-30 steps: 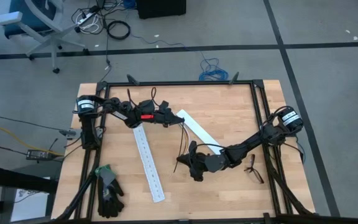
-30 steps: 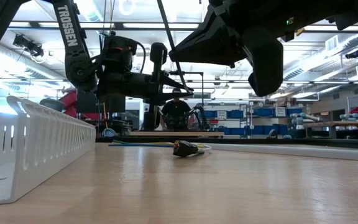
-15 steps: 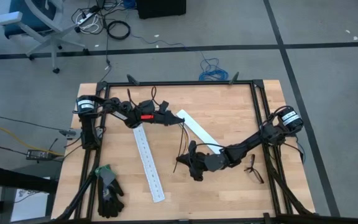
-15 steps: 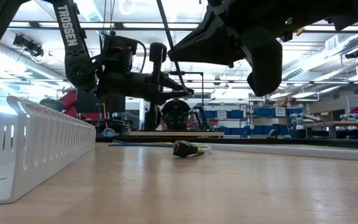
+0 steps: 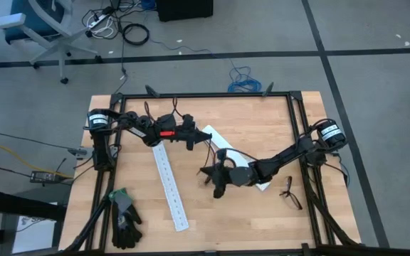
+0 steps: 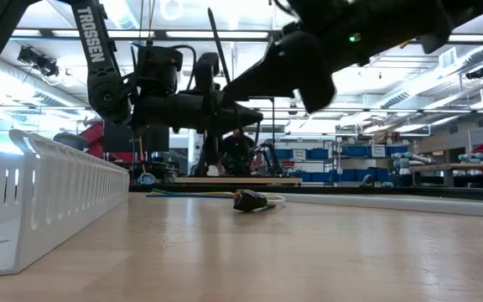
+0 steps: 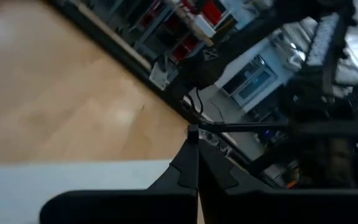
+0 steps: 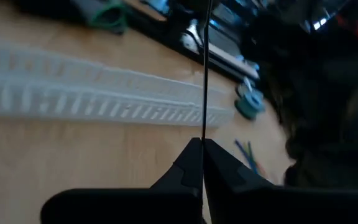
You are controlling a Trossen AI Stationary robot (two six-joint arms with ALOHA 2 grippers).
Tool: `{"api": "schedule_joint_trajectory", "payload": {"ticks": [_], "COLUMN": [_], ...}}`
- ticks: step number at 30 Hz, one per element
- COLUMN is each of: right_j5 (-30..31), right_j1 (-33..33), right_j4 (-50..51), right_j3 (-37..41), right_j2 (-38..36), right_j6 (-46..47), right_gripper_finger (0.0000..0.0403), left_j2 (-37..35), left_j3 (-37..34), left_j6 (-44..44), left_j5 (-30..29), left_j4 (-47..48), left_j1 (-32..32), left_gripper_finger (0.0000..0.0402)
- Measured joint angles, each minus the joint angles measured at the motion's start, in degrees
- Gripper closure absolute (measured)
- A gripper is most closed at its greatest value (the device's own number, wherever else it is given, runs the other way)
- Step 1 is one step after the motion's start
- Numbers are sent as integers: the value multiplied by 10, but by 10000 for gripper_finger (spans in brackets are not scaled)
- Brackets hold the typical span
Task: Ziptie cables
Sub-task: Wrap the cables together using the black zip tie
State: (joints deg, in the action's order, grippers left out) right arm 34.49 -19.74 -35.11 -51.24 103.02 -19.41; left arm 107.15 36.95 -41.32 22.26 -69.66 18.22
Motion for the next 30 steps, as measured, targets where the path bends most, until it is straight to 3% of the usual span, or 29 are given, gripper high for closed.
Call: {"api": "schedule_joint_trajectory", "payload": {"ticks": [8,19,24,30], "right_j5": [25,32,-14,-117], "right_j1": [15,43,87,142], "right_j4": [-12,-36,-2,-115], "right_j3": [0,0,4,51], "right_j2": [0,0,-1,-1], "right_j6": [247,449,518,550], "right_gripper_finger": [403,403,403,403], "left_j2": [0,0,0,-4], "left_j3": [0,-32,-47,-55], "left_j6": [159,376,458,541], "left_j5": [19,47,60,59], "left_j4": [-68,-155,-161,-159], "left_j1": [0,30,49,74], "left_gripper_finger": [401,401,401,401]}}
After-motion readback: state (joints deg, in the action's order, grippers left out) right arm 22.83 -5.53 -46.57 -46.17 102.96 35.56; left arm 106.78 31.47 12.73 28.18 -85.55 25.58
